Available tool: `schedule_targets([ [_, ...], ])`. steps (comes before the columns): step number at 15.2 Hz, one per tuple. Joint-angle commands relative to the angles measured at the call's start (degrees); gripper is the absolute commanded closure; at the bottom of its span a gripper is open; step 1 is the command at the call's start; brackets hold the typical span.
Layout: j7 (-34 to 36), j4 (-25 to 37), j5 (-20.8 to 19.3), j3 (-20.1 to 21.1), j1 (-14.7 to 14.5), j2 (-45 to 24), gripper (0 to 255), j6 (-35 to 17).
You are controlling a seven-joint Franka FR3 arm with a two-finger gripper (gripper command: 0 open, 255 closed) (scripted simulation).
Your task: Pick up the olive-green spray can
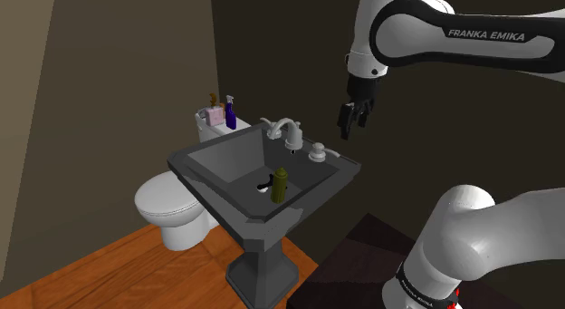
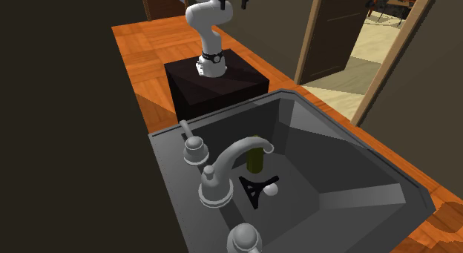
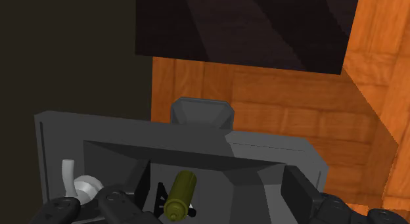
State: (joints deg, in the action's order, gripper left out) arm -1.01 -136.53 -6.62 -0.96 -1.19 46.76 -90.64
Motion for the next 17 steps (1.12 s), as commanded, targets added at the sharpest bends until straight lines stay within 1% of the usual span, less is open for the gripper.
schedule_targets([
  [1, 0.0, 0.0, 0.0, 0.0, 0.0, 0.0, 0, 0.0],
  [5, -4.1, -2.3, -2.6, -1.9, -0.5, -5.3, 0, -7.8],
  [9, -7.9, -3.4, -5.1, -3.7, -0.9, -11.8, 0, -15.7],
  [13, -11.4, -3.1, -7.2, -5.3, -1.2, -19.3, 0, -23.3],
  [17, -14.7, -1.5, -9.1, -6.6, -1.4, -27.6, 0, -30.4],
])
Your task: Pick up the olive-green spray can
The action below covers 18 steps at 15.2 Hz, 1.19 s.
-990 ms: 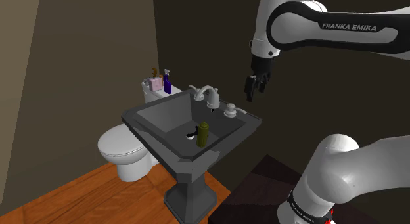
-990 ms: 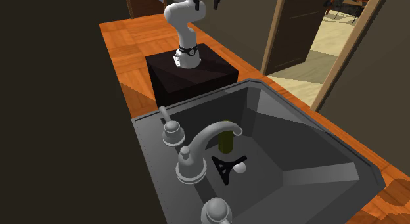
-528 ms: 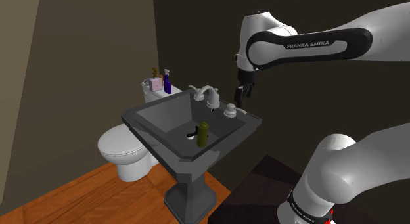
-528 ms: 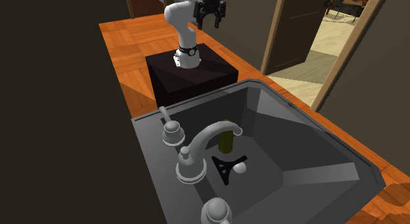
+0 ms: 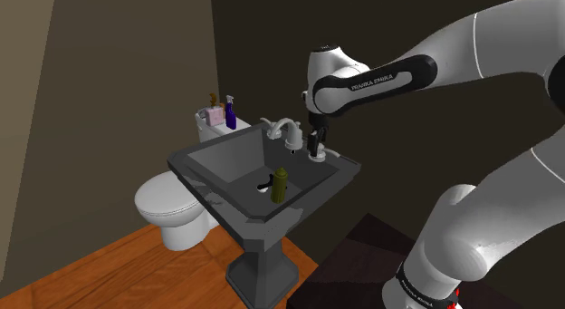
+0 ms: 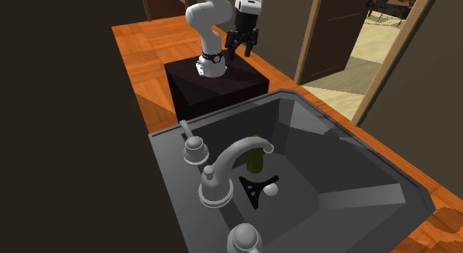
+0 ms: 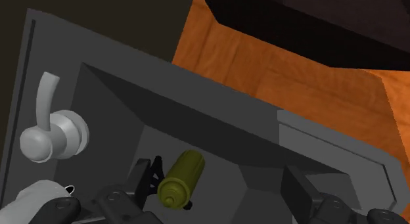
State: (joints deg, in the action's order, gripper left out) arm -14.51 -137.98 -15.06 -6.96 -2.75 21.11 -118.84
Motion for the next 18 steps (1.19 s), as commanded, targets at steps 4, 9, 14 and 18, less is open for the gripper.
schedule_targets([
  [4, -4.3, 2.7, -2.1, -1.5, 0.0, -10.6, 0, -8.7],
  [9, -7.9, 7.9, -3.6, -2.0, 0.0, -21.8, 0, -15.4],
  [14, -11.3, 14.7, -4.9, -1.9, 0.3, -33.0, 0, -20.5],
  [18, -13.8, 21.3, -5.9, -1.5, 0.6, -41.9, 0, -23.4],
])
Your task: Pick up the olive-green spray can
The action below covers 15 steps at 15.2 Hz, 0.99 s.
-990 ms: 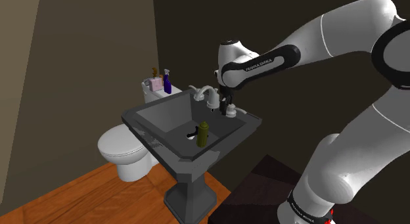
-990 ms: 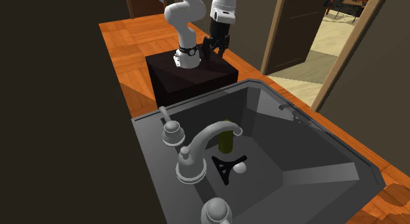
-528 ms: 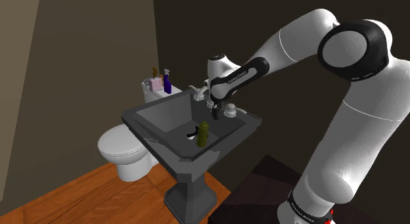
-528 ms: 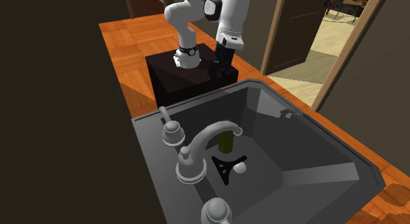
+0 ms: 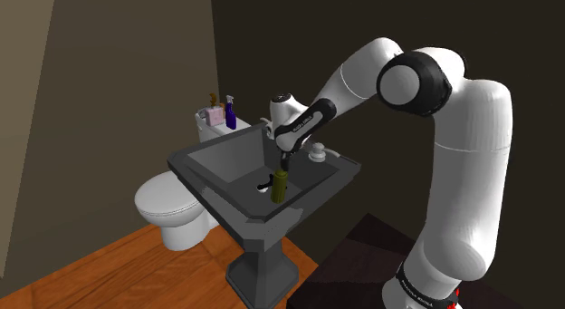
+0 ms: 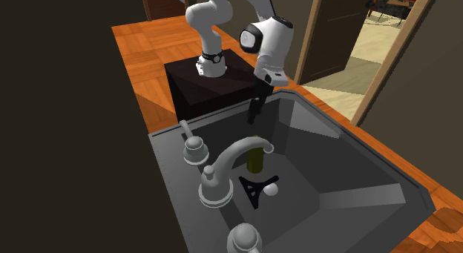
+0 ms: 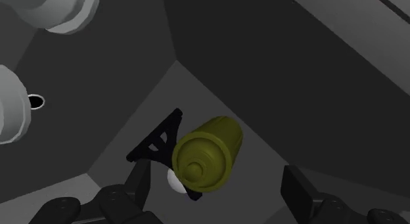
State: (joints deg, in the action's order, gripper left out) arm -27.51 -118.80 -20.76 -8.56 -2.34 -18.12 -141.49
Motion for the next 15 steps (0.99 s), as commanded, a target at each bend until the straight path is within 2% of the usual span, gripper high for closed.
schedule_targets([
  [1, -1.4, 4.0, -0.5, 0.2, 0.2, -4.9, 0, -1.3],
  [3, -2.7, 7.8, -1.0, 0.4, 0.4, -9.3, 0, -2.2],
  [13, -1.0, 8.3, -1.9, -0.1, 0.2, -14.0, 0, -6.2],
  [14, -1.0, 8.3, -1.9, -0.1, 0.2, -14.0, 255, -6.3],
  [15, -1.0, 8.3, -1.9, -0.1, 0.2, -14.0, 255, -6.3],
])
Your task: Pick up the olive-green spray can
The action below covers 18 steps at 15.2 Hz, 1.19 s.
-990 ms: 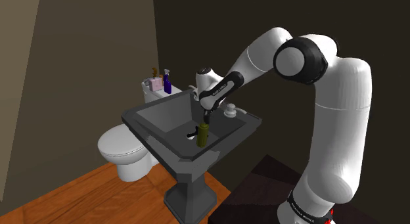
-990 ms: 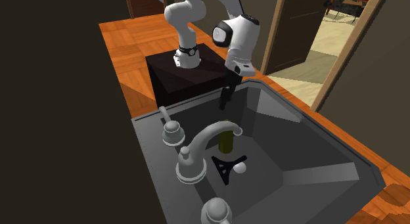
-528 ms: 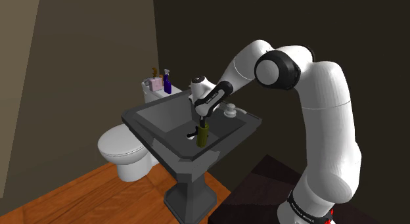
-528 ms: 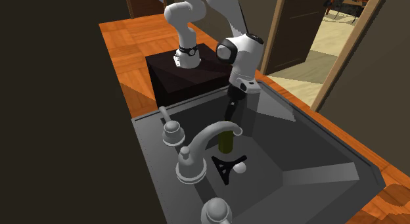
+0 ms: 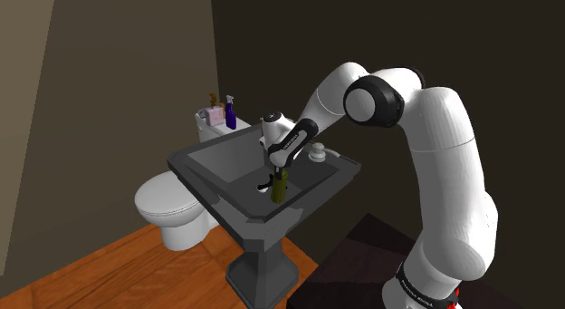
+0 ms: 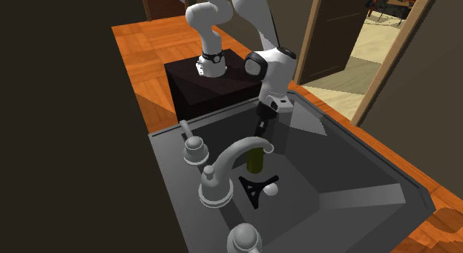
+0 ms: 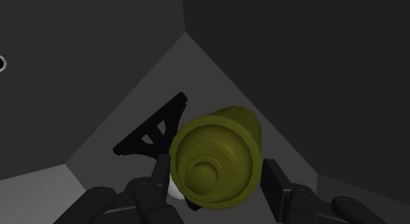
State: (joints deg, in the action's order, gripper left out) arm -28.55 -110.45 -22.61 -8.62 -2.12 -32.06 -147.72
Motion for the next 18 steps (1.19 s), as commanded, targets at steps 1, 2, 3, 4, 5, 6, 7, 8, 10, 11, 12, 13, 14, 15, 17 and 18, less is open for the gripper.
schedule_targets([
  [1, 0.0, 0.0, 0.0, 0.0, 0.0, -0.1, 255, 0.0],
  [2, 0.0, 0.0, 0.0, 0.0, 0.0, -0.1, 255, 0.0],
  [3, 0.0, 0.0, 0.0, 0.0, 0.0, -0.1, 255, 0.0],
  [4, 0.0, 0.1, 0.0, 0.0, 0.0, -0.1, 255, 0.0],
  [5, 0.0, 0.1, 0.0, 0.0, 0.0, -0.1, 255, 0.0],
  [6, 0.0, 0.0, 0.0, 0.0, 0.0, -0.1, 255, 0.0],
  [7, 0.0, 0.0, 0.0, 0.0, 0.0, -0.1, 255, 0.0],
  [8, 0.1, 0.0, 0.0, 0.0, 0.0, 0.0, 255, 0.0],
  [10, -0.4, -0.2, 0.2, 0.1, 0.0, 1.2, 255, 1.0],
  [11, -0.6, -0.2, 0.3, 0.2, 0.0, 1.8, 255, 1.5],
  [12, -0.9, -0.3, 0.4, 0.3, 0.1, 2.4, 255, 2.0],
  [13, -1.1, -0.3, 0.5, 0.4, 0.1, 3.0, 255, 2.6],
  [14, -1.3, -0.3, 0.7, 0.4, 0.1, 3.5, 255, 3.1],
  [15, -1.5, -0.4, 0.8, 0.5, 0.1, 4.1, 255, 3.6],
  [17, -2.0, -0.3, 1.0, 0.6, 0.2, 5.2, 255, 4.7],
  [18, -2.2, -0.3, 1.1, 0.7, 0.2, 5.8, 255, 5.3],
])
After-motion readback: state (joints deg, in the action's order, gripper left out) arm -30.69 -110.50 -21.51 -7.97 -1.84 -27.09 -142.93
